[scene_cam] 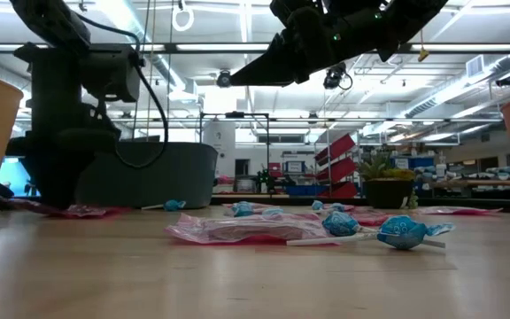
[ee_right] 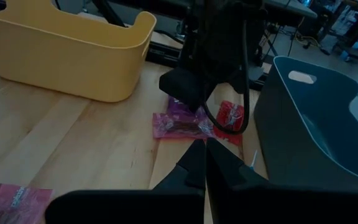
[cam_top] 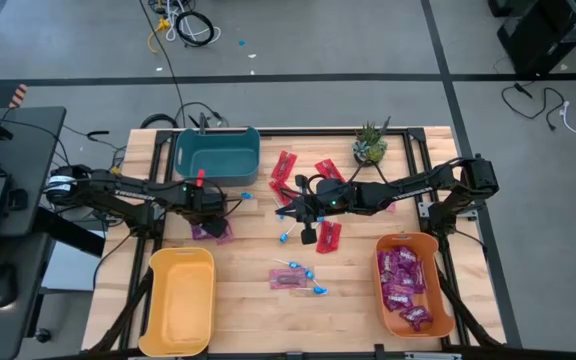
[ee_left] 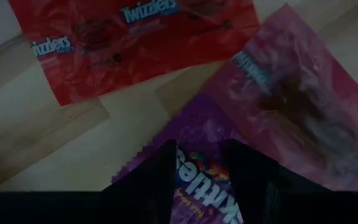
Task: Sort candy
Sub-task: Put the purple candy into the orange bin
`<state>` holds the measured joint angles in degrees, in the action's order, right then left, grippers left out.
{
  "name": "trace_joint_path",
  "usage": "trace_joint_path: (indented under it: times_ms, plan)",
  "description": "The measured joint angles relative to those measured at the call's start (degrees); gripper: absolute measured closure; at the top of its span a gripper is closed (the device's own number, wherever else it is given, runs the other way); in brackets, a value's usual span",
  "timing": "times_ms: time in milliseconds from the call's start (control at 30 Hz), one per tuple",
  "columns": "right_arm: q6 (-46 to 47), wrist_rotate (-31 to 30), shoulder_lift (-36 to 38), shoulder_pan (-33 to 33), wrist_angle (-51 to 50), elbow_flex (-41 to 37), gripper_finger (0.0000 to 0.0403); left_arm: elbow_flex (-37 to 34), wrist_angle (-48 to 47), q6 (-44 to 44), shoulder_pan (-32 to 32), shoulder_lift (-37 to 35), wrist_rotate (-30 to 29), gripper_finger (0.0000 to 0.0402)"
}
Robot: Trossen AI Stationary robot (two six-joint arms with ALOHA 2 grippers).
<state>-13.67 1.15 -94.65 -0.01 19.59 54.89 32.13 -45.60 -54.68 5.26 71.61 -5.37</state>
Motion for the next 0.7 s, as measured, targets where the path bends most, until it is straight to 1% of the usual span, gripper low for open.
trace_joint_path:
  times_ms: [267,500,600,700]
  plan:
    - [0.00,0.01,0.00,0.00,0.00,0.00,0.0403,-0.60,2.94,0.38,0.00,-0.04,0.01,0.0258]
    - [0.00,0.02,0.00,-0.01,0.00,0.00,0.0403,-0.60,2.99,0.61,0.00,-0.04,0.58,0.0256]
    - [0.00,0.02,0.00,-0.02,0.00,0.00,0.0403,-0.60,2.97,1.49,0.00,-0.02,0.76,0.0242]
    - [0.00,0.02,0.00,-0.01,0.00,0.00,0.0403,-0.60,2.97,1.68,0.00,0.00,0.56,0.0217]
